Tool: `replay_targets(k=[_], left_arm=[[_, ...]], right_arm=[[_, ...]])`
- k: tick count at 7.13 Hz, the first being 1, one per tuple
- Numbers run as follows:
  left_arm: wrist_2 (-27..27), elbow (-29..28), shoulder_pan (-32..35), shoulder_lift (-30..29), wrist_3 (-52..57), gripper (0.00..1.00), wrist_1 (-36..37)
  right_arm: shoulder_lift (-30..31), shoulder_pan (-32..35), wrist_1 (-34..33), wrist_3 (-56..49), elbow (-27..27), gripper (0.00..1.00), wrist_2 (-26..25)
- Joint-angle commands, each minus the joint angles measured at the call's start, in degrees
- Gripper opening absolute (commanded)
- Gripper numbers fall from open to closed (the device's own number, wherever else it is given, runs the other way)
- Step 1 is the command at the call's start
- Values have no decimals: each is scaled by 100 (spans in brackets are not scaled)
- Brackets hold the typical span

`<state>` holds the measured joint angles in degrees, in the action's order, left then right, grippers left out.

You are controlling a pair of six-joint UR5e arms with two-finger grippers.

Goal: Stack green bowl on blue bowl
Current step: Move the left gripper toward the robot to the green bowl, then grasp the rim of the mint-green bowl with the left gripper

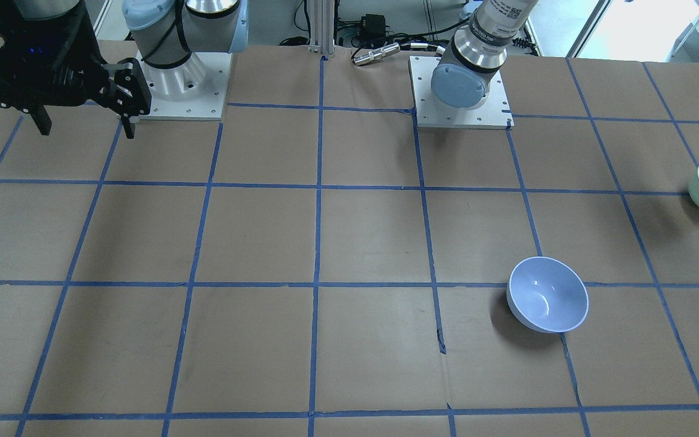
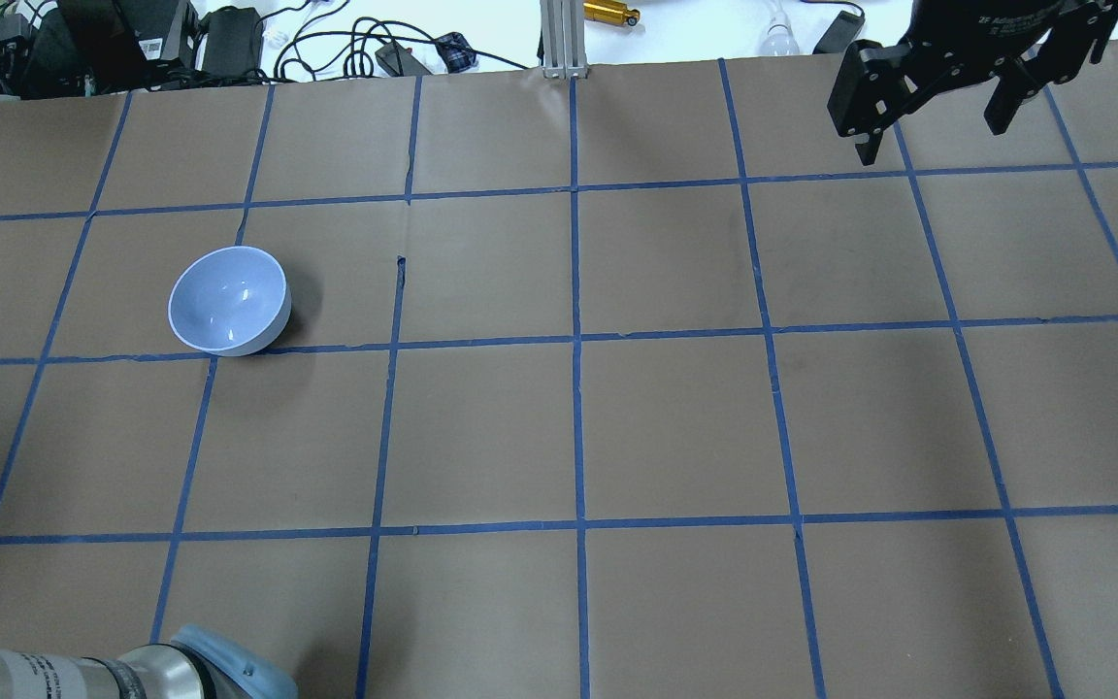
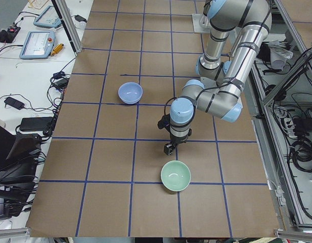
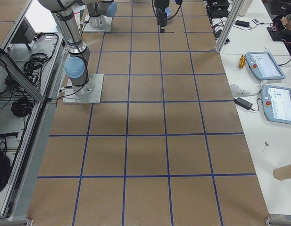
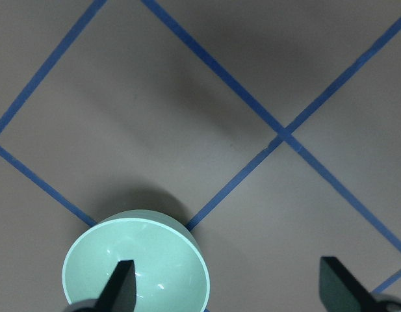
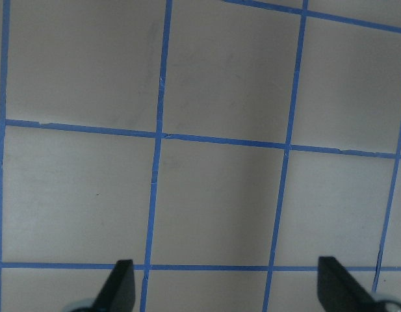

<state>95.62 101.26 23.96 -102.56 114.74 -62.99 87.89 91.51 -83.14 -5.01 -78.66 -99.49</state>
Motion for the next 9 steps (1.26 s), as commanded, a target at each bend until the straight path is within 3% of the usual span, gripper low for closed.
replay_targets(k=[1,5,9], left_arm=[[-287,-1,-539,-421,1088,100,453],[-272,-28,-936,-975,2595,100,715],[-272,-63,-946,-1371,2738,100,1113]], right_arm=[[0,-1,0,0,0,100,0],[0,-1,0,0,0,100,0],[0,-1,0,0,0,100,0]])
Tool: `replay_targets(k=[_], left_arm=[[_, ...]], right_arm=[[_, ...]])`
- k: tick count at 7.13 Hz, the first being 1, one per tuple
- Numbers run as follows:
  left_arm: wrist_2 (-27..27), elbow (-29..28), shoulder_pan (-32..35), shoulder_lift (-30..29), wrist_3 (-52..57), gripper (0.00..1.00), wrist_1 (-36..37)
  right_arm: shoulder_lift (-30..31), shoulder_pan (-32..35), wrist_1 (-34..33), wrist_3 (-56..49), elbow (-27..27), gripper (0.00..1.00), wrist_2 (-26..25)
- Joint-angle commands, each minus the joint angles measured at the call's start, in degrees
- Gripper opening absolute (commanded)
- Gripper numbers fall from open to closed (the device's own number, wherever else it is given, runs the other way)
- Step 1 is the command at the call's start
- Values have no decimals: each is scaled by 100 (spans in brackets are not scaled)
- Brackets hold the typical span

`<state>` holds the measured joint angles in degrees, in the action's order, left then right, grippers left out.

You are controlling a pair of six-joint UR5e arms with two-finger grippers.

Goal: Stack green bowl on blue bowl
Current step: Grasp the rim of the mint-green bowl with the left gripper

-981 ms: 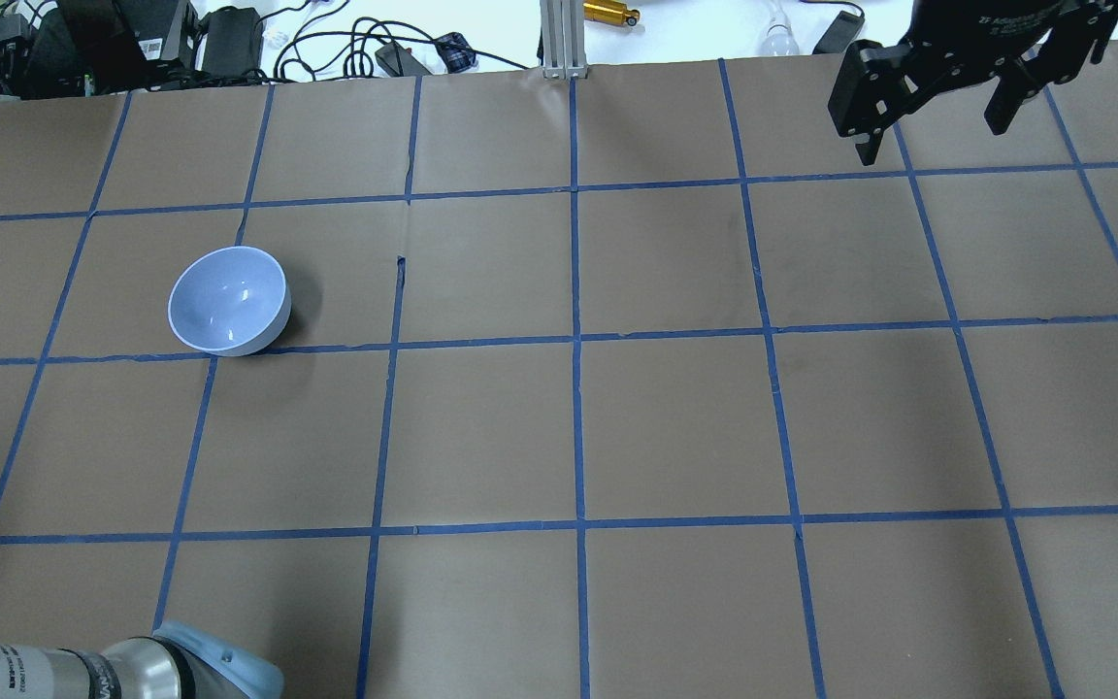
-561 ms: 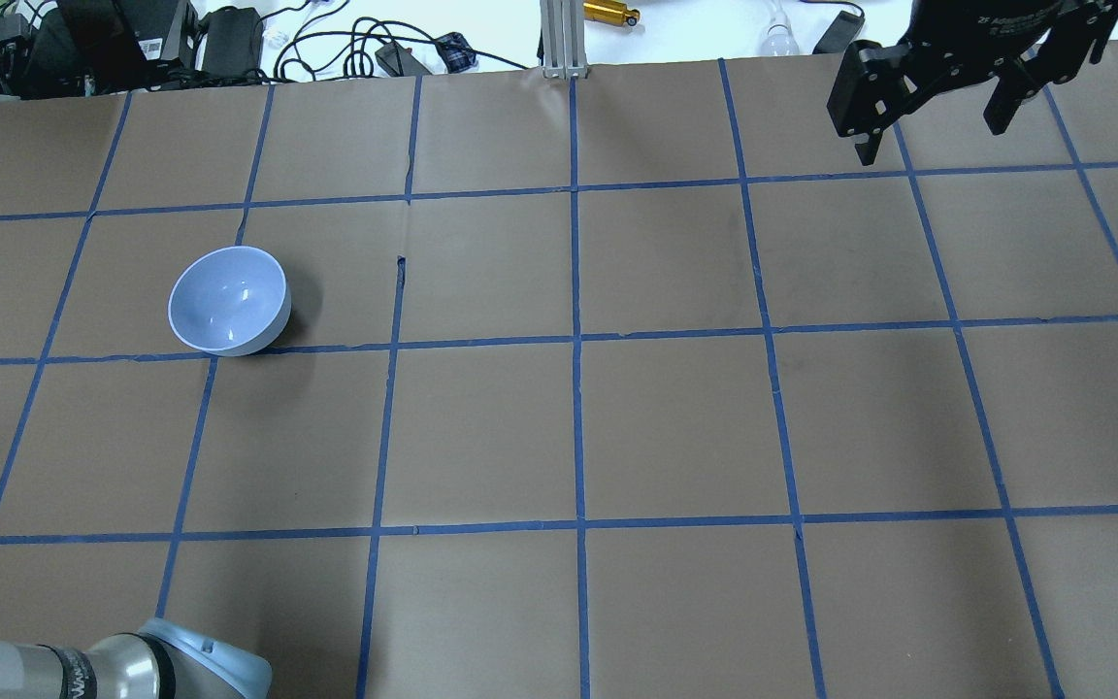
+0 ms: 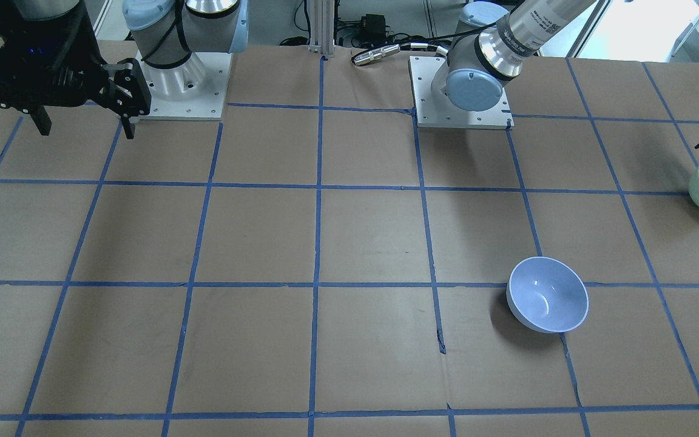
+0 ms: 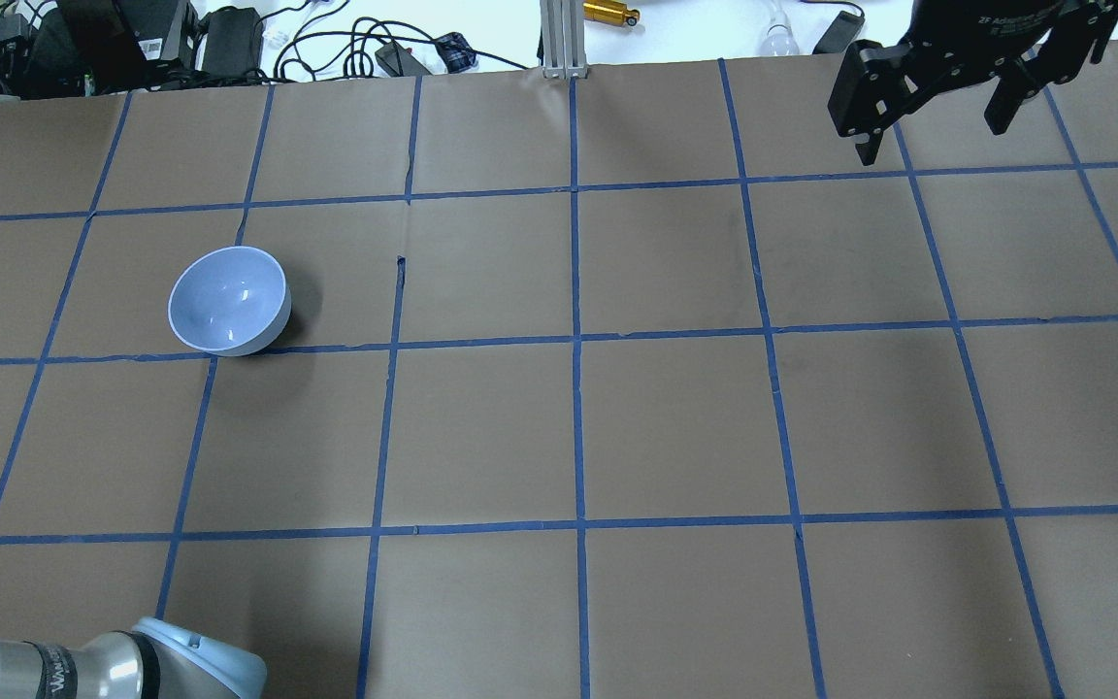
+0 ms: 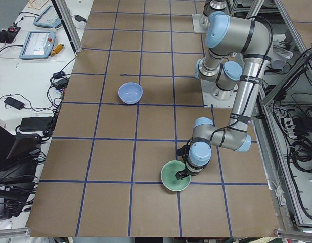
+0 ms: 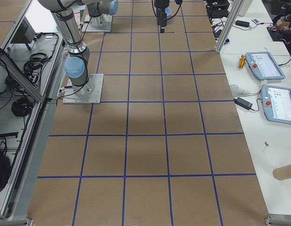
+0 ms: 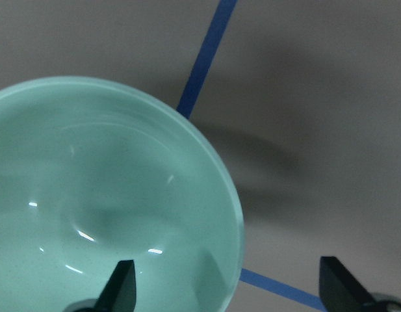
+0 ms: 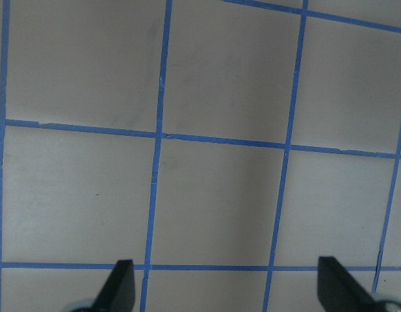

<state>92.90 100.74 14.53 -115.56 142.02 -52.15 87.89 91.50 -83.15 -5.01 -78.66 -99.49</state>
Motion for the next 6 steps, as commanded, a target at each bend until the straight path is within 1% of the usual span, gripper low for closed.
replay_targets(k=[1,3,4,5,6], left_arm=[[0,-28,-3,-115,9,100,29],[0,-46,-3,-195,9,100,38],[18,-46,-3,-221,18,97,38],[35,-55,-3,-230,27,55,255],[96,-64,-3,-247,36,2,379]], right_arm=[[0,0,0,0,0,100,0],[0,0,0,0,0,100,0],[0,8,0,0,0,100,0],[0,8,0,0,0,100,0],[0,8,0,0,0,100,0]])
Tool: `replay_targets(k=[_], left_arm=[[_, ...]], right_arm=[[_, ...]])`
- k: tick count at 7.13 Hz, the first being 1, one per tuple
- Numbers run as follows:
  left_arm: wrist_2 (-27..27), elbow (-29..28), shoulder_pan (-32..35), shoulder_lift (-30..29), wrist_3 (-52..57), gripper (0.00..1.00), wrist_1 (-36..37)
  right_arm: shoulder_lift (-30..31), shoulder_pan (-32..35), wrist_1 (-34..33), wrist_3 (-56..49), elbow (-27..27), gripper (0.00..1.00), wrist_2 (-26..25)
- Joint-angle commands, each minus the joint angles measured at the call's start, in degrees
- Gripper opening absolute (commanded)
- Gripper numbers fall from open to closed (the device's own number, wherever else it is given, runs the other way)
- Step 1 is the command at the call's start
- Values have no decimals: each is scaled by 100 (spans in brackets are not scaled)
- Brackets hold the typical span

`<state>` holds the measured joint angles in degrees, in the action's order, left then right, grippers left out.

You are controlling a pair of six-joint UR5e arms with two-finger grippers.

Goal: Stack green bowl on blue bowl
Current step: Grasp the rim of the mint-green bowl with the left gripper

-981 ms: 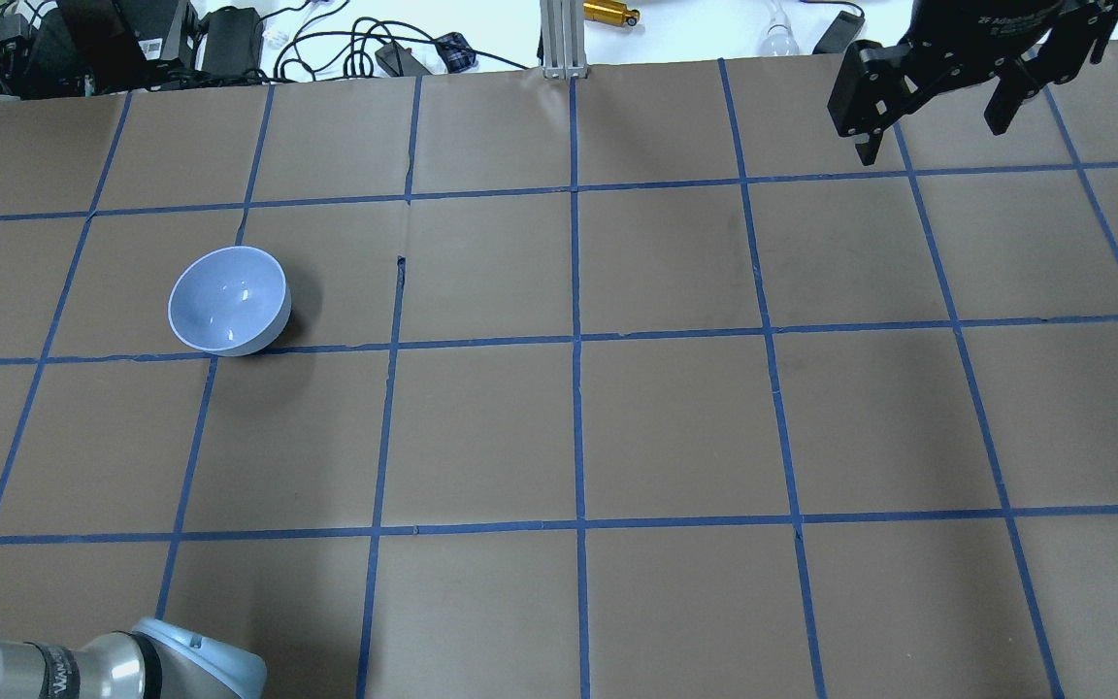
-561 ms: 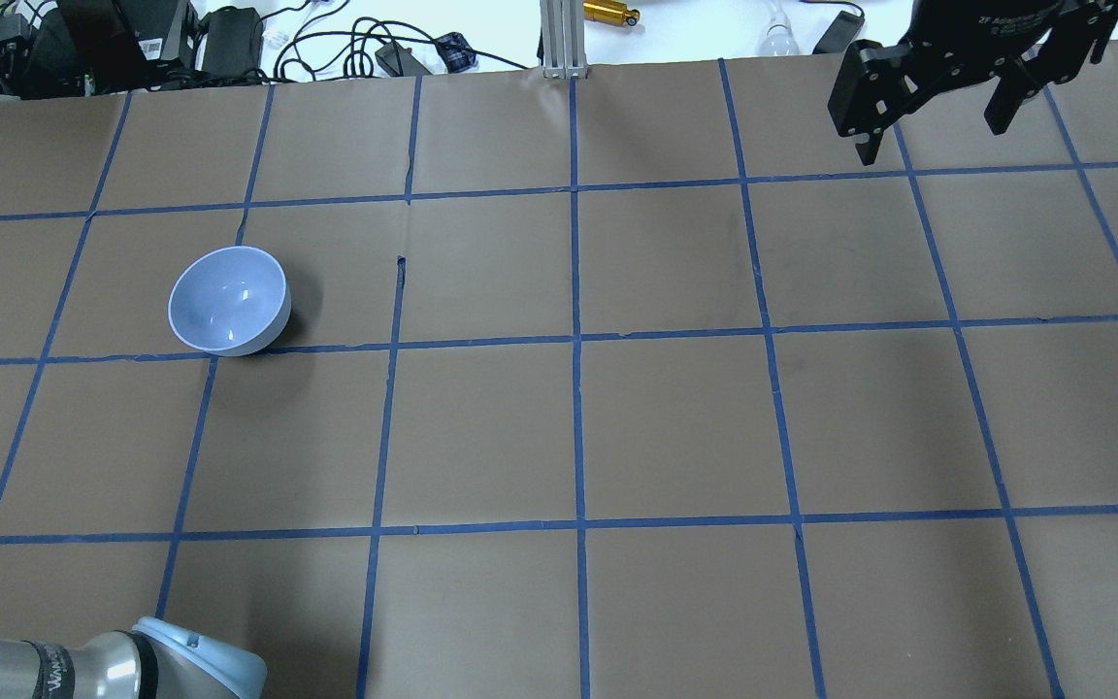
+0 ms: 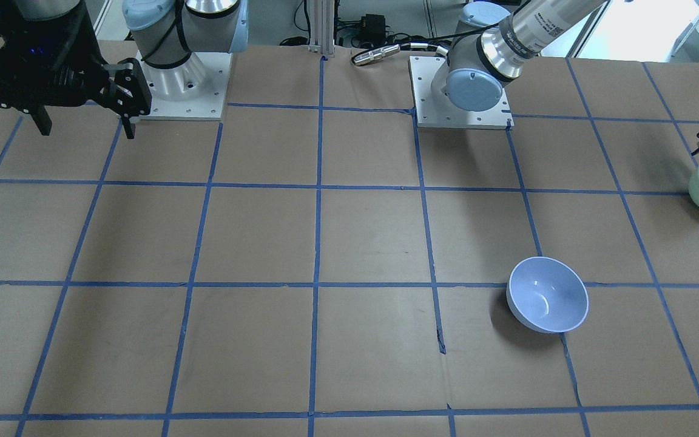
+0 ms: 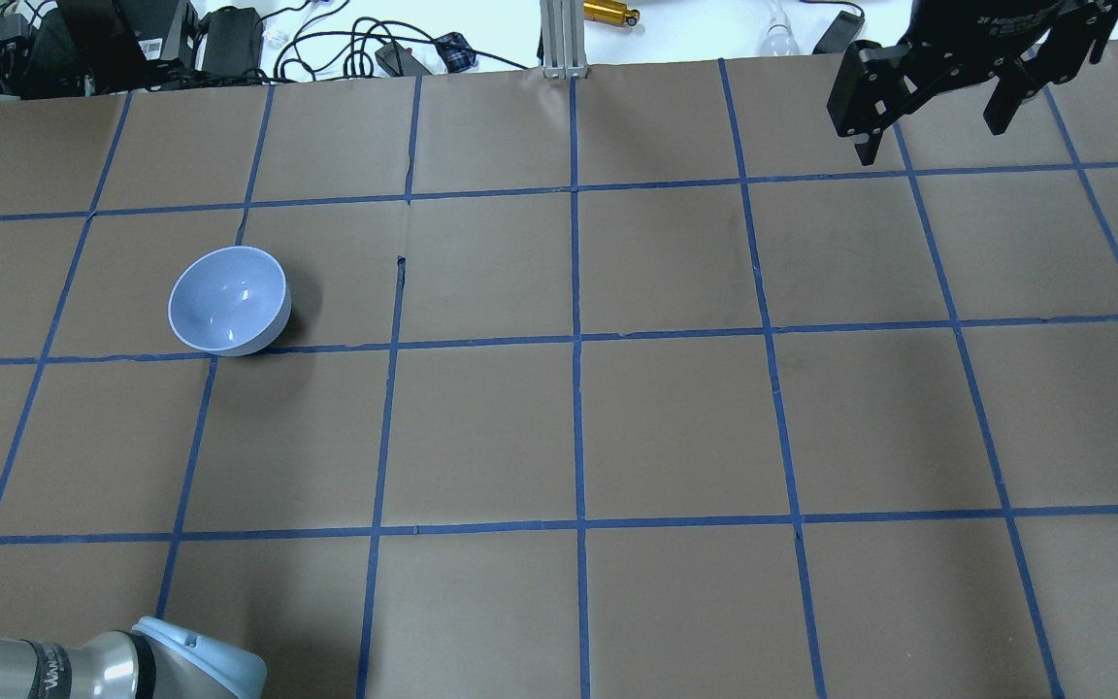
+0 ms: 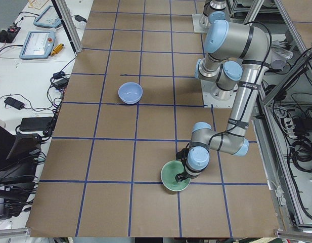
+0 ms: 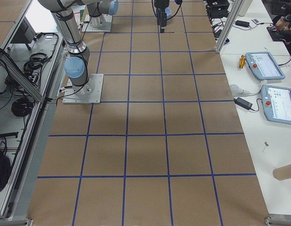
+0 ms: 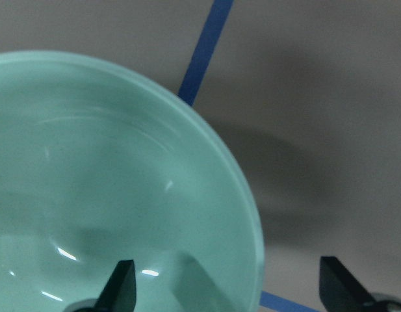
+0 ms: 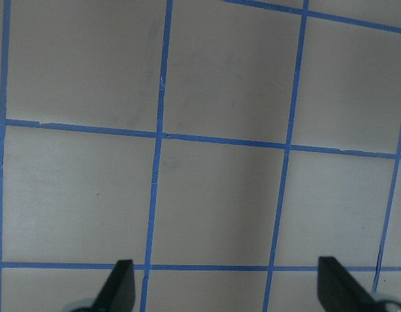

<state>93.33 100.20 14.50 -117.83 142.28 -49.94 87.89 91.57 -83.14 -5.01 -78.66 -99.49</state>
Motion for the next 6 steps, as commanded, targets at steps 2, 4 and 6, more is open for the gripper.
replay_targets(k=[2,4,6], left_arm=[[256,-9,0,-21,19,0,160],[247,-9,0,31,28,0,99],[282,52,0,110,19,0,73]], right_arm=[[0,1,0,0,0,100,0],[0,1,0,0,0,100,0],[0,1,0,0,0,100,0]])
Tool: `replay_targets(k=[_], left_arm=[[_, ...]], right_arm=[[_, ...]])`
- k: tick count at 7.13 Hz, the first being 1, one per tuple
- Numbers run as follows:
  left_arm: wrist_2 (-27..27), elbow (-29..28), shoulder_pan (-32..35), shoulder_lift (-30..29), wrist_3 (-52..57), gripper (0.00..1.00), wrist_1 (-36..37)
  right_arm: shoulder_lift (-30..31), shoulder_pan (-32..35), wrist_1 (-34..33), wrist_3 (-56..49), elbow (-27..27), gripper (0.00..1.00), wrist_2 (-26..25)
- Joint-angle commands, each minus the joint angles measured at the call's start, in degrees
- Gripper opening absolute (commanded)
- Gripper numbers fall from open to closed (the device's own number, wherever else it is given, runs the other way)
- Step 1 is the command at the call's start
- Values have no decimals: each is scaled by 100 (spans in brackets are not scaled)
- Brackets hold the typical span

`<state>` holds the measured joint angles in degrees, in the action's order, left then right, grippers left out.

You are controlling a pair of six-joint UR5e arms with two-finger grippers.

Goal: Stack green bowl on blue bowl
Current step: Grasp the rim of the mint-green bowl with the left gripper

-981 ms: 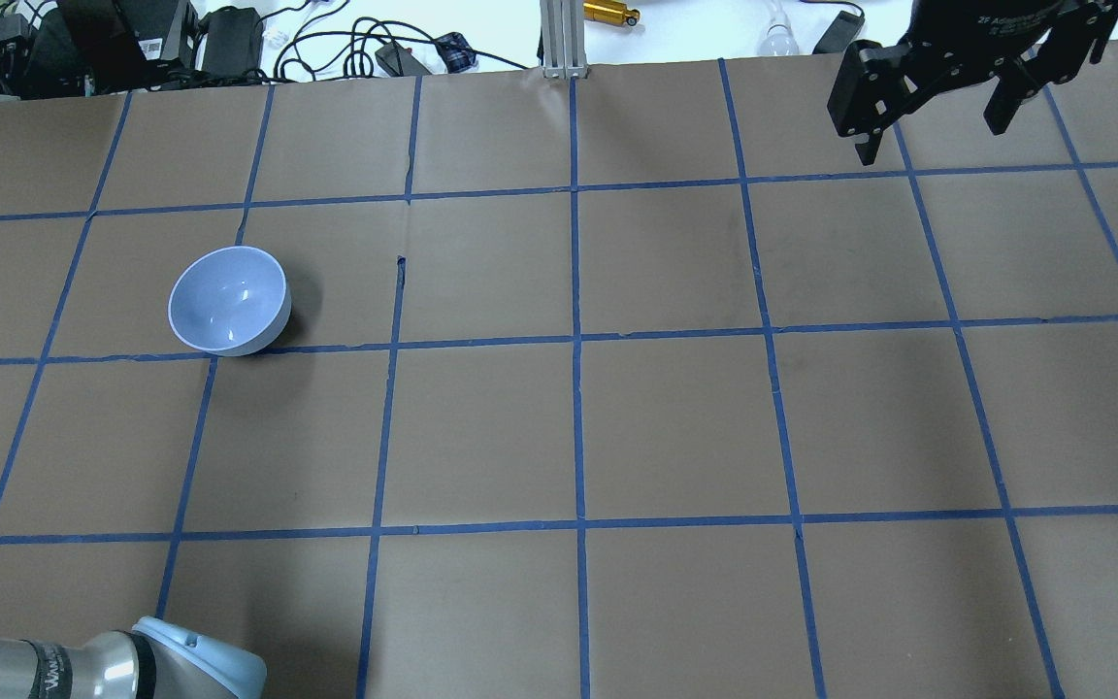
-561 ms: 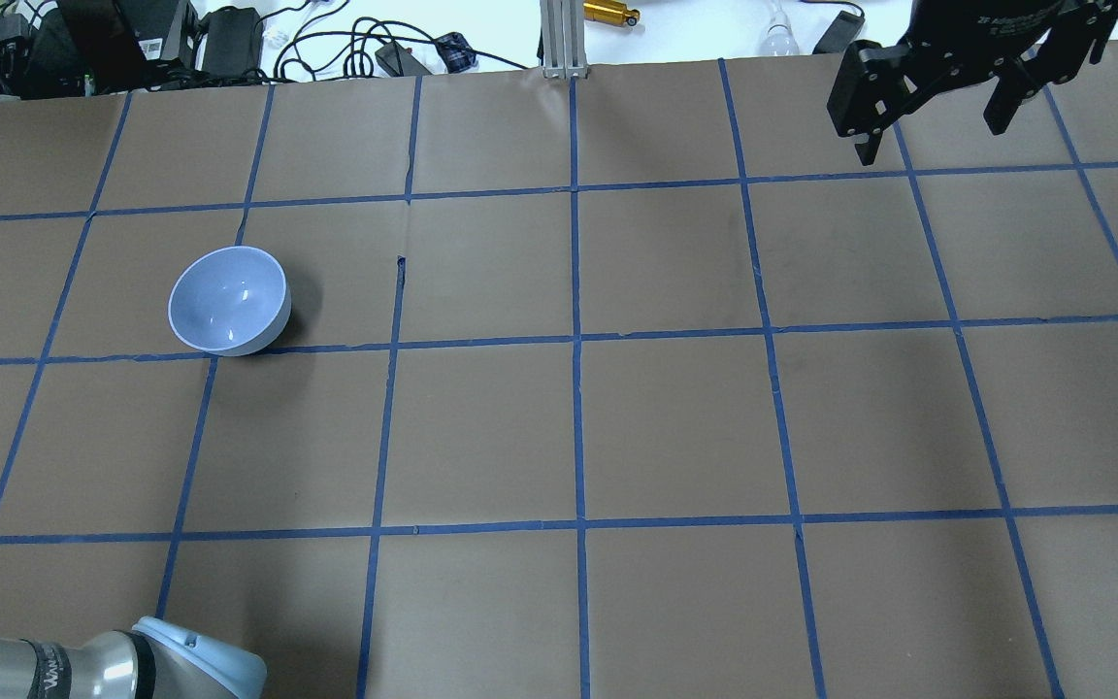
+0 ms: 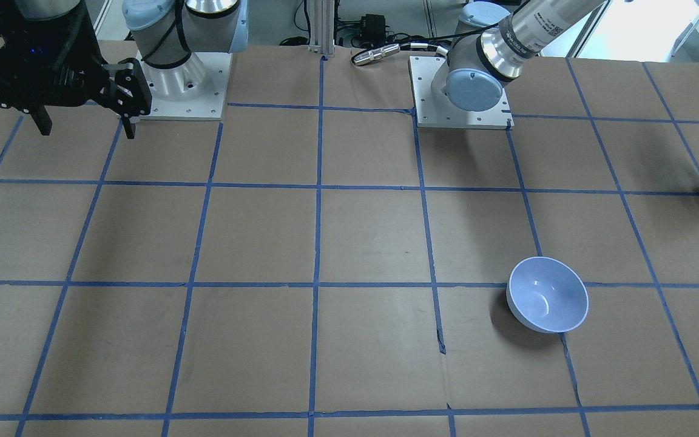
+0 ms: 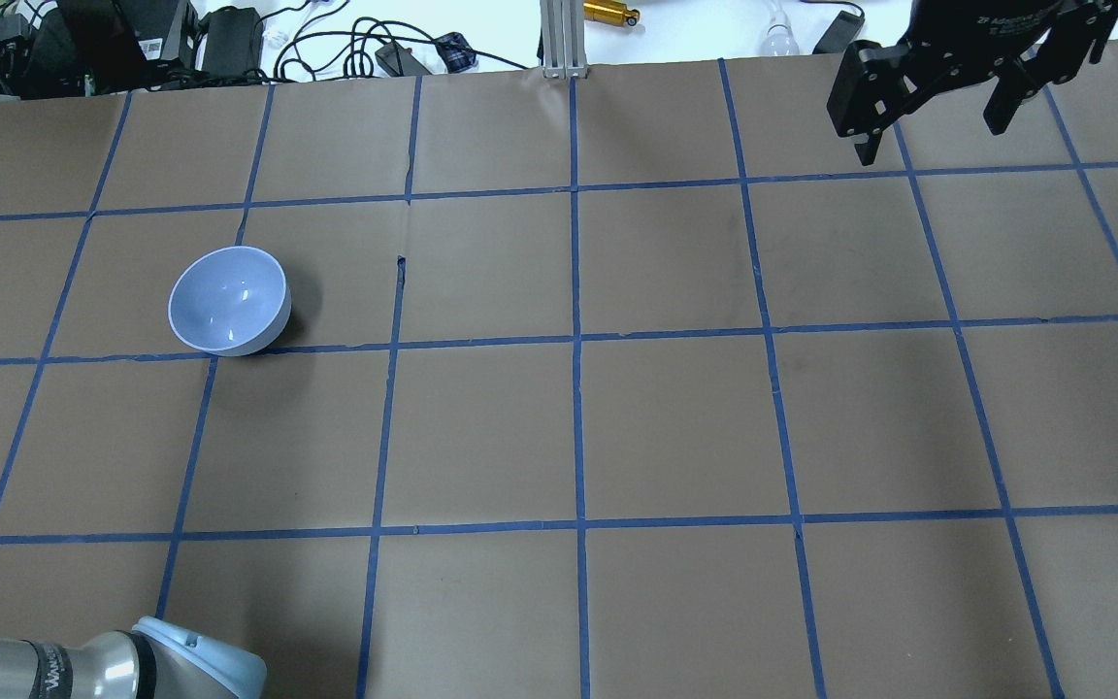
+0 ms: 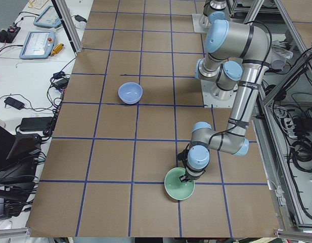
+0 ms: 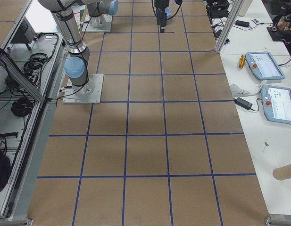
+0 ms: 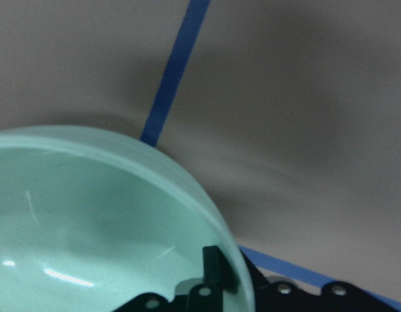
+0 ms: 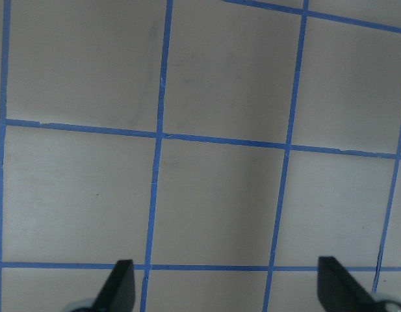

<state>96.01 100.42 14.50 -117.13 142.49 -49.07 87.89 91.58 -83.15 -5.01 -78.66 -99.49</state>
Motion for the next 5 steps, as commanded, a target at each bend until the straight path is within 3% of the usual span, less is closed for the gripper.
replay_targets(k=[1,5], left_arm=[[14,30,9,50,-11,0,-85],[14,30,61,76,-28,0,-85]], right_arm=[[0,-9,0,0,0,100,0],[0,0,0,0,0,100,0]])
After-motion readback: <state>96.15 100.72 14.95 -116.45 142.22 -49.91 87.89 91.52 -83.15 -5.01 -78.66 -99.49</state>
